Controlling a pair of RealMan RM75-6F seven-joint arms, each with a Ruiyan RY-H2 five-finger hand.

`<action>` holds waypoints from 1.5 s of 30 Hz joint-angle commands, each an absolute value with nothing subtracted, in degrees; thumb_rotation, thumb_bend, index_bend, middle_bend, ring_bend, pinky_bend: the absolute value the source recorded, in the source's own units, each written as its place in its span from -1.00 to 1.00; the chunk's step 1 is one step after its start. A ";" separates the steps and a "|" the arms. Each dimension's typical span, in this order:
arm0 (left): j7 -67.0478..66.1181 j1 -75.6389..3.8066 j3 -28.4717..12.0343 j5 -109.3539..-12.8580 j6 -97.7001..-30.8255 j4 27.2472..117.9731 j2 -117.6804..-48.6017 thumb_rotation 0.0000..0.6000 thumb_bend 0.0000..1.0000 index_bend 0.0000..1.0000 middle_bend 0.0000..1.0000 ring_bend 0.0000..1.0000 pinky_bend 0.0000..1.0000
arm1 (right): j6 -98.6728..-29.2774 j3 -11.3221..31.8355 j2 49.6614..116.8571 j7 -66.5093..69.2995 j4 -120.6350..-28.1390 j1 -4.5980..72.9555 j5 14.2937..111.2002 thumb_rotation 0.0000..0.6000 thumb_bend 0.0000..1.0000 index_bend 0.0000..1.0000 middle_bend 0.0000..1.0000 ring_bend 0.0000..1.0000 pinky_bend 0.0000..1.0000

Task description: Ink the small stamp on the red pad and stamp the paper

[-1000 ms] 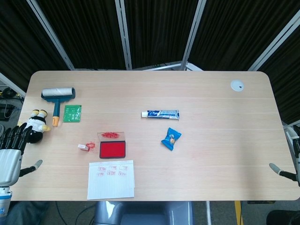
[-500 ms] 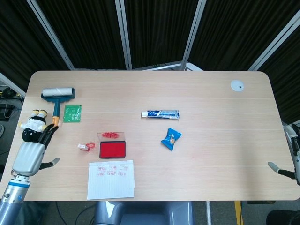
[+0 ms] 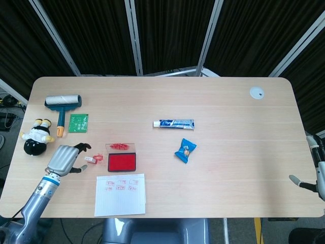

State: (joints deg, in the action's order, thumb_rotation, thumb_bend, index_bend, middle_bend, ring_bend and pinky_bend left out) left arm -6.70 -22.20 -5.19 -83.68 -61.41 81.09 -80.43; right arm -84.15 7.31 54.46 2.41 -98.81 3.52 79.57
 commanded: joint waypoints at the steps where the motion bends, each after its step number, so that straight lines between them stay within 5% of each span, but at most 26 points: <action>1: -5.60 -23.57 -4.86 -83.83 -60.05 78.04 -82.43 1.00 -0.49 -0.27 -0.14 0.73 0.75 | -84.02 7.36 54.52 2.34 -98.66 3.51 79.22 1.00 -1.00 -1.00 -1.00 -1.00 -1.00; 45: -0.69 -26.45 1.21 -91.11 -63.97 56.80 -91.61 1.00 -0.42 -0.10 -0.04 0.73 0.71 | -82.54 7.57 55.51 0.65 -97.58 4.05 77.09 1.00 -1.00 -1.00 -1.00 -1.00 -1.00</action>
State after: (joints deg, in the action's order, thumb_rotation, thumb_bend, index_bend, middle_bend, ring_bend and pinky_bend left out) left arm -0.69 -26.41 1.16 -91.14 -63.96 56.95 -91.51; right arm -82.54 7.57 55.51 0.64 -97.58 4.05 77.09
